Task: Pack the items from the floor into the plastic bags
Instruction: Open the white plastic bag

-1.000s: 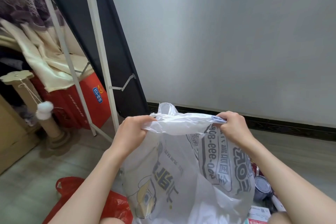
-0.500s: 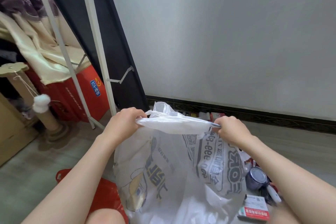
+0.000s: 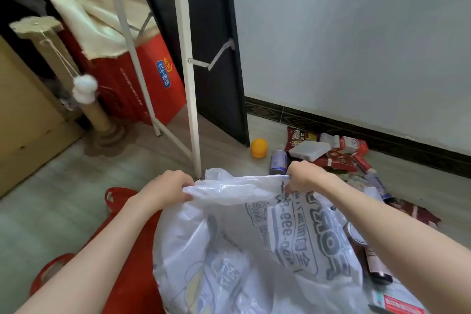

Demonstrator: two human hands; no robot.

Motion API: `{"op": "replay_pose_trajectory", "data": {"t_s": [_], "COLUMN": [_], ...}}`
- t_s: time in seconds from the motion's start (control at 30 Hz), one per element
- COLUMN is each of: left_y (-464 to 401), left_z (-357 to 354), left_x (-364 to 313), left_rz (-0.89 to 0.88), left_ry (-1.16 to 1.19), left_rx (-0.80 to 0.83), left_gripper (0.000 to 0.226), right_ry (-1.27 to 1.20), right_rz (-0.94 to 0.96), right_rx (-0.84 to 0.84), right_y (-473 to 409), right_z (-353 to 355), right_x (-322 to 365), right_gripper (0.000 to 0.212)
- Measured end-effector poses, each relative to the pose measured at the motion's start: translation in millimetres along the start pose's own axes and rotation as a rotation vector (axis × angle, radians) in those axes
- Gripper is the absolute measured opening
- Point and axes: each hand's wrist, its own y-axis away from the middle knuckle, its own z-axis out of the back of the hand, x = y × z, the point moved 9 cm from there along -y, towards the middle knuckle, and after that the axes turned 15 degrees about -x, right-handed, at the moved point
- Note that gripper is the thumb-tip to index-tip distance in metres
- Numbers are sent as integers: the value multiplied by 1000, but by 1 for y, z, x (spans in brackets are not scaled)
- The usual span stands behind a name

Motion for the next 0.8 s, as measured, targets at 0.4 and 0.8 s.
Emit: {"op": "replay_pose_trajectory", "data": {"t_s": [0.4,0.8], "left_y": [11,37], "left_z": [-57,-196], "left_x": [92,42], "left_rz": [237,-349], "left_ry": [181,-389], "left_rx": [-497,134], "left_gripper": [55,97], "right_ry": [-125,565], "right_rz": [637,841], "right_rx": [-780,-38], "right_y": [16,-34], "right_z": [-69,-176], "right_x": [111,133], "right_gripper": [35,47]}}
